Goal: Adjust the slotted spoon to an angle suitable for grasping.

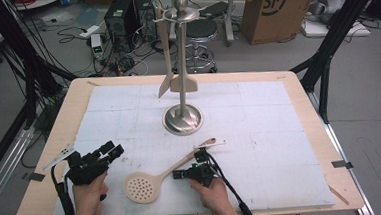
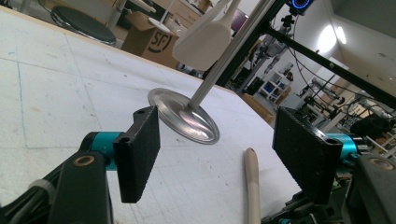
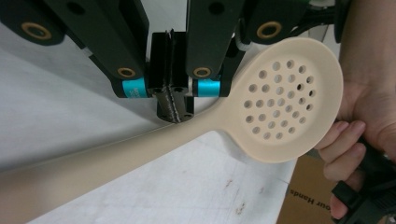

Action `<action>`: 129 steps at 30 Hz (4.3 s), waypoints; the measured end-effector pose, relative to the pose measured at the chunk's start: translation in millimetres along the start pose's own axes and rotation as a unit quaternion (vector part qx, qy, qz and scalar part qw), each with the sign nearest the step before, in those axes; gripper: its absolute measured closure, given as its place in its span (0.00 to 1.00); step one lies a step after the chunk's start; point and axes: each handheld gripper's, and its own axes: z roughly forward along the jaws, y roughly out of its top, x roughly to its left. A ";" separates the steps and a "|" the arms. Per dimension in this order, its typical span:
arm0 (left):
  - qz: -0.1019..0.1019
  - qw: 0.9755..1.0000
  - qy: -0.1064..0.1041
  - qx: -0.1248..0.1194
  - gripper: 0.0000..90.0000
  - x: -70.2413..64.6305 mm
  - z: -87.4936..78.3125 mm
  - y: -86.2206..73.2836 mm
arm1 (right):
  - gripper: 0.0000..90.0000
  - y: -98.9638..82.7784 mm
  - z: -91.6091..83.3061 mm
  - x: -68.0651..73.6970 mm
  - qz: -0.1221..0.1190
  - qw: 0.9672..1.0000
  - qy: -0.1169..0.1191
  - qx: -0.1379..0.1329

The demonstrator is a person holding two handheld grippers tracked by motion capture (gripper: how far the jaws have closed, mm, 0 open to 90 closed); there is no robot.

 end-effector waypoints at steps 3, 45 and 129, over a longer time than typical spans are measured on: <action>0.003 1.000 -0.002 0.005 0.36 -1.3 2.4 -1.1 | 1.00 -2.4 5.8 5.1 -0.002 1.000 0.003 0.002; -0.007 1.000 0.015 -0.022 0.37 8.7 -13.5 4.5 | 1.00 2.2 62.6 42.7 -0.028 0.998 0.044 0.037; -0.006 1.000 -0.005 -0.008 0.38 2.6 -6.8 8.5 | 0.40 8.6 -85.8 -24.7 -0.063 0.990 0.042 -0.118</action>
